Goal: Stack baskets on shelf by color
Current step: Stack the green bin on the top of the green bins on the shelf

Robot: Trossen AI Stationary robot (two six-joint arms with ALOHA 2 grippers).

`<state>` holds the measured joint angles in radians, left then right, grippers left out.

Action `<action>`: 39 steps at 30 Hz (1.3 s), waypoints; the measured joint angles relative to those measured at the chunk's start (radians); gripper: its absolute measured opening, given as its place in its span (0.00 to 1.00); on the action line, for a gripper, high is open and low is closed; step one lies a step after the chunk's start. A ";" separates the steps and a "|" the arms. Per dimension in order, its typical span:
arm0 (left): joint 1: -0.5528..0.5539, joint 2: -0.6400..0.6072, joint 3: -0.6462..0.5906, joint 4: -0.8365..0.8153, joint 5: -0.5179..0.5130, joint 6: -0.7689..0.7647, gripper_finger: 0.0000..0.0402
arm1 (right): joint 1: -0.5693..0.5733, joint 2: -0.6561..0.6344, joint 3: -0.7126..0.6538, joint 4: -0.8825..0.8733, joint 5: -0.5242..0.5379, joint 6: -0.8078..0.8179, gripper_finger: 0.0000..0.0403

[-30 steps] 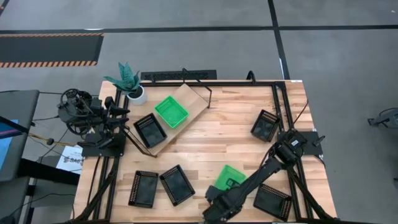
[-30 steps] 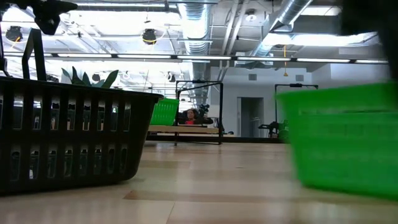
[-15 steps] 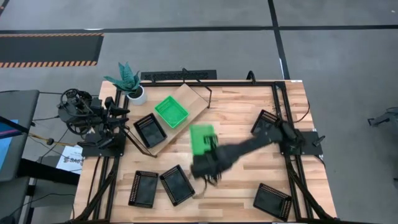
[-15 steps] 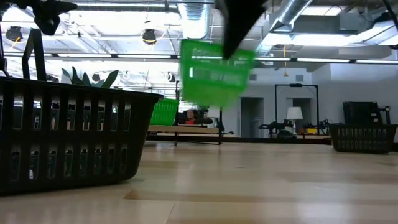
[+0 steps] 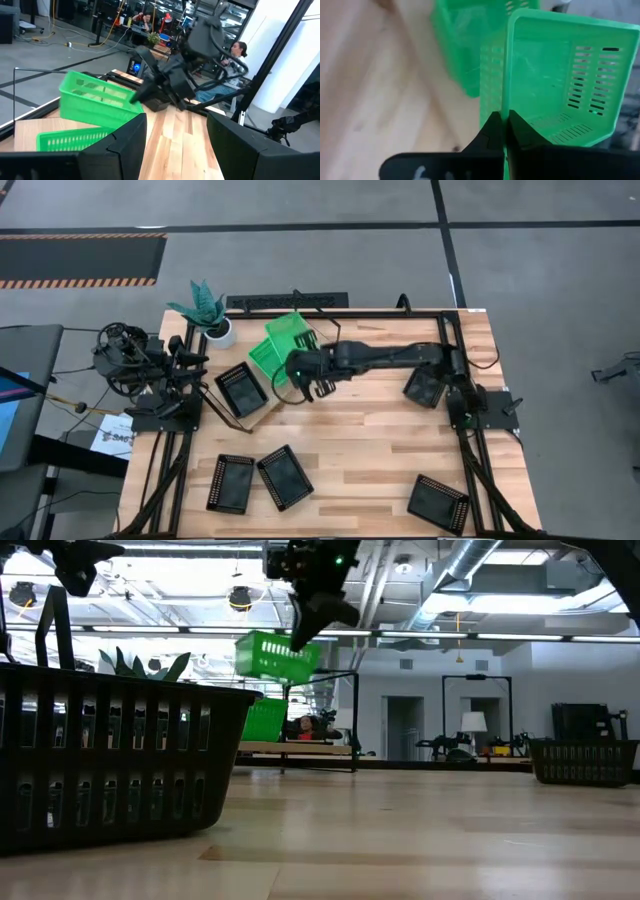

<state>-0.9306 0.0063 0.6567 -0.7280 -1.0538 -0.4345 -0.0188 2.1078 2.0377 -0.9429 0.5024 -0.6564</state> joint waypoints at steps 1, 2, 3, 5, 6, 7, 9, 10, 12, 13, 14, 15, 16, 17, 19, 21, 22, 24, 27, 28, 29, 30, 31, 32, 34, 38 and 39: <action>0.000 0.000 0.000 0.000 0.000 0.000 0.49 | -0.008 0.000 0.000 0.023 -0.001 -0.040 0.01; 0.000 0.000 0.000 0.000 0.000 0.000 0.49 | -0.012 0.000 0.000 0.041 -0.001 -0.077 0.01; 0.000 0.000 0.000 0.000 0.000 0.000 0.49 | -0.015 0.000 0.000 0.058 -0.002 -0.110 0.02; 0.000 0.000 0.000 0.000 0.000 0.001 0.49 | -0.016 0.002 0.000 0.089 -0.029 -0.161 0.02; 0.000 0.000 0.000 0.000 0.000 0.001 0.49 | -0.016 0.008 0.001 0.104 -0.049 -0.176 0.02; 0.000 0.000 0.000 0.000 0.000 0.001 0.49 | -0.016 0.015 0.001 0.114 -0.068 -0.183 0.02; 0.000 0.000 0.000 -0.001 0.000 0.002 0.49 | -0.015 0.030 -0.001 0.112 -0.096 -0.186 0.02; 0.000 0.000 0.000 -0.001 -0.001 0.002 0.49 | -0.015 0.041 -0.001 0.111 -0.103 -0.186 0.02; 0.000 0.000 0.000 -0.001 -0.004 0.002 0.49 | -0.015 0.057 0.000 0.111 -0.107 -0.188 0.02; 0.000 0.000 0.000 -0.001 -0.005 0.002 0.49 | -0.016 0.059 -0.002 0.096 -0.108 -0.191 0.03; 0.000 0.000 0.000 -0.001 -0.005 0.002 0.49 | -0.017 0.059 -0.003 0.096 -0.108 -0.195 0.03; 0.000 0.000 0.000 -0.001 -0.005 0.002 0.49 | -0.019 0.057 -0.006 0.114 -0.109 -0.204 0.03; 0.000 0.000 0.000 -0.001 -0.005 0.002 0.49 | -0.020 0.056 -0.009 0.128 -0.109 -0.213 0.03; 0.000 0.000 0.000 -0.001 -0.005 0.002 0.49 | -0.022 0.055 -0.010 0.128 -0.109 -0.216 0.03; 0.000 0.000 0.000 -0.001 -0.005 0.002 0.49 | -0.023 0.057 -0.013 0.126 -0.110 -0.218 0.03; 0.000 0.000 0.000 -0.001 -0.005 0.002 0.49 | -0.023 0.057 -0.013 0.127 -0.110 -0.228 0.03; 0.000 0.000 0.000 -0.001 -0.005 0.002 0.49 | -0.023 0.056 -0.013 0.127 -0.110 -0.242 0.03; 0.000 0.000 0.000 -0.001 -0.006 0.004 0.49 | -0.023 0.056 -0.013 0.125 -0.110 -0.284 0.03; 0.000 0.000 0.000 -0.001 -0.006 0.005 0.49 | -0.023 0.056 -0.013 0.130 -0.111 -0.327 0.04; 0.000 0.000 0.000 -0.001 -0.006 0.005 0.49 | -0.023 0.056 -0.013 0.132 -0.111 -0.332 0.04; 0.000 0.000 0.000 -0.001 -0.006 0.006 0.49 | -0.023 0.056 -0.013 0.132 -0.111 -0.335 0.04; 0.000 0.000 0.000 -0.001 -0.006 0.006 0.49 | -0.024 0.056 -0.013 0.135 -0.111 -0.337 0.04; 0.000 0.000 0.000 -0.001 -0.006 0.006 0.49 | -0.025 0.056 -0.013 0.141 -0.111 -0.339 0.04; 0.000 0.000 0.000 -0.001 -0.006 0.006 0.49 | -0.028 0.056 -0.013 0.146 -0.111 -0.339 0.04; 0.000 0.000 0.000 -0.001 -0.007 0.006 0.49 | -0.030 0.056 -0.013 0.143 -0.111 -0.339 0.04; 0.000 0.000 0.000 -0.001 -0.008 0.006 0.49 | -0.032 0.056 -0.013 0.141 -0.133 -0.339 0.05; 0.000 0.000 0.000 -0.001 -0.008 0.006 0.49 | -0.031 0.056 -0.013 0.143 -0.149 -0.338 0.05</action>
<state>-0.9302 0.0061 0.6567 -0.7288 -1.0615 -0.4282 -0.0502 2.1643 2.0251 -0.8003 0.3535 -0.9941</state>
